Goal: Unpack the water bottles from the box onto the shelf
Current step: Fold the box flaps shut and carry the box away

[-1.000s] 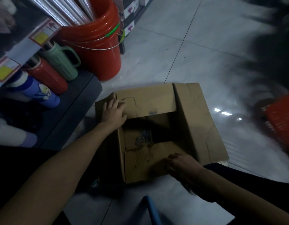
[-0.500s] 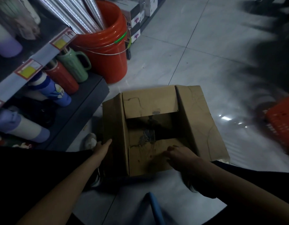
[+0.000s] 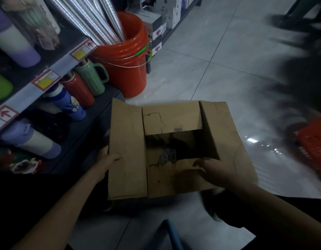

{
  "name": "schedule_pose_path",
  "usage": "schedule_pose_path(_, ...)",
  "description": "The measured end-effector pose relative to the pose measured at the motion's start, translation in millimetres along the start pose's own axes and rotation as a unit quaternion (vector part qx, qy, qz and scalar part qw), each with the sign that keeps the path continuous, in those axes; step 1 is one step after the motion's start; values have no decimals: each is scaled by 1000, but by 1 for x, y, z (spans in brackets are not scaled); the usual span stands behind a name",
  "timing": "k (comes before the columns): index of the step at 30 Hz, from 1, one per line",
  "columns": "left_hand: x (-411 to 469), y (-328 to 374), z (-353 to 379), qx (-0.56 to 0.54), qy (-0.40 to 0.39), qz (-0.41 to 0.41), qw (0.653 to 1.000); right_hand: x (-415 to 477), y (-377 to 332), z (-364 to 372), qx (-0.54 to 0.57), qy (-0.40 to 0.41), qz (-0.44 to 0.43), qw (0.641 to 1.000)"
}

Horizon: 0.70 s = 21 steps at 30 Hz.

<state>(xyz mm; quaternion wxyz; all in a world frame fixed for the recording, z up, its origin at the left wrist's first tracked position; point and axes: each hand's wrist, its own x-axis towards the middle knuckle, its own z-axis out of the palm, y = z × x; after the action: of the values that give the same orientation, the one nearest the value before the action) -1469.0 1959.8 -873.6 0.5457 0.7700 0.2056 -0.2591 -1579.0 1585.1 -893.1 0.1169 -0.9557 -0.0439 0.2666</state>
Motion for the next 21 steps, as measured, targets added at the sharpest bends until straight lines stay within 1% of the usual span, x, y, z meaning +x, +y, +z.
schedule_pose_path(1,-1,11,6,9,11,13,1000,-1,10,0,9,16,26,1000)
schedule_pose_path(3,-3,30,23,19,15,42,999,-3,24,1,13,19,56,998)
schedule_pose_path(6,-9,52,55,-15,-43,82,996,-14,24,-6,16,36,62,997)
schedule_pose_path(8,-11,53,80,-7,-90,99,991,-18,20,-6,42,50,73,995)
schedule_pose_path(9,-9,49,92,24,-111,99,989,-18,20,-4,72,58,85,992)
schedule_pose_path(10,-5,41,103,100,-125,104,982,-19,19,-5,106,67,102,987)
schedule_pose_path(11,-1,31,113,206,-128,116,963,-19,20,-5,132,83,120,980)
schedule_pose_path(12,1,19,119,314,-116,131,933,-19,23,-5,141,95,137,976)
schedule_pose_path(13,1,8,123,396,-94,153,900,-20,26,-6,139,97,156,973)
schedule_pose_path(14,0,-4,124,441,-70,174,878,-21,30,-7,137,93,183,969)
schedule_pose_path(15,2,-16,124,451,-50,193,870,-22,37,-4,146,95,216,961)
schedule_pose_path(16,1,-23,124,432,-26,207,878,-24,41,-3,163,104,251,949)
schedule_pose_path(17,5,-31,123,379,2,195,904,-26,45,0,192,122,284,931)
schedule_pose_path(18,9,-33,123,314,30,161,935,-26,51,6,210,134,304,920)
schedule_pose_path(19,12,-31,124,258,46,104,959,-28,57,11,214,134,313,916)
schedule_pose_path(20,18,-29,123,214,47,37,975,-29,63,15,213,119,321,915)
schedule_pose_path(21,23,-27,123,184,35,-17,982,-27,76,23,225,103,335,909)
